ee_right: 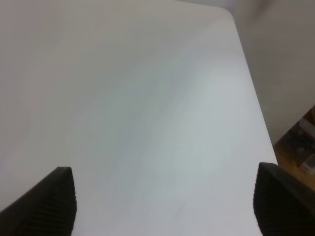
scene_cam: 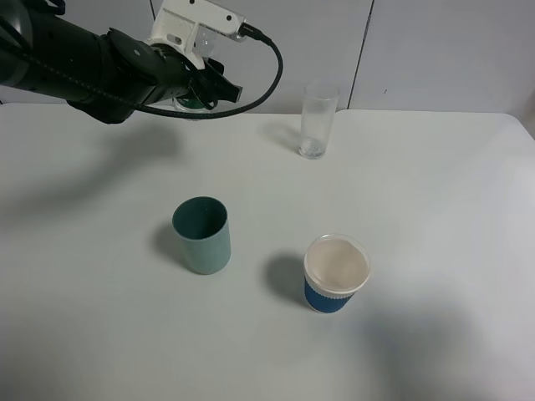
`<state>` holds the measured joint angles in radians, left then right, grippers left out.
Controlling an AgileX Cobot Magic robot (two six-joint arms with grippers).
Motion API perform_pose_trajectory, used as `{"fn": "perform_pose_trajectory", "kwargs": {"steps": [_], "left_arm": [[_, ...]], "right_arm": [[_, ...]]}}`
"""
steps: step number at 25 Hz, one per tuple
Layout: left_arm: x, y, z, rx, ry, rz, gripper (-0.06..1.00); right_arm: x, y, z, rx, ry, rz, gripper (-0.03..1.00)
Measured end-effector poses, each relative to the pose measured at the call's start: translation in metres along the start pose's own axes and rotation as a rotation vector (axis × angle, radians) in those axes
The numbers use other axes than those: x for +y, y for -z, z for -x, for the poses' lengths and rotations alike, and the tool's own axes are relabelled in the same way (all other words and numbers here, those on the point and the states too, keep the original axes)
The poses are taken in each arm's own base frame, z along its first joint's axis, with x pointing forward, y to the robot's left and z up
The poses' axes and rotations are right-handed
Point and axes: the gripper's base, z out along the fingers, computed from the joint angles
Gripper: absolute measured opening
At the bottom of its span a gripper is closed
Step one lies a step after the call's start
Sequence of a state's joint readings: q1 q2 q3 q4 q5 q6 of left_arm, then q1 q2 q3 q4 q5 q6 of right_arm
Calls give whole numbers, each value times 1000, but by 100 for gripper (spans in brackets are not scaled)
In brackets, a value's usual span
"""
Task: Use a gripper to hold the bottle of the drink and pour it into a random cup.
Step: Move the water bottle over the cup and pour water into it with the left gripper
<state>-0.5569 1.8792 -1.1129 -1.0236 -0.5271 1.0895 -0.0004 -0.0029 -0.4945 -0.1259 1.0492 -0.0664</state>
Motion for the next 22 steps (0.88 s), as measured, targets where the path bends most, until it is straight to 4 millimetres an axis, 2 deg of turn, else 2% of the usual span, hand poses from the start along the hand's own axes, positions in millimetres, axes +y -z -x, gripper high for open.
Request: {"fn": "perform_pose_trajectory", "kwargs": {"steps": [10, 22], "left_arm": [[5, -1, 2, 85, 1, 53, 50], [-3, 5, 27, 173, -208, 92, 50]], "right_arm": [[0, 0, 0, 0, 1, -1, 74], [0, 0, 0, 0, 1, -1, 74]]}}
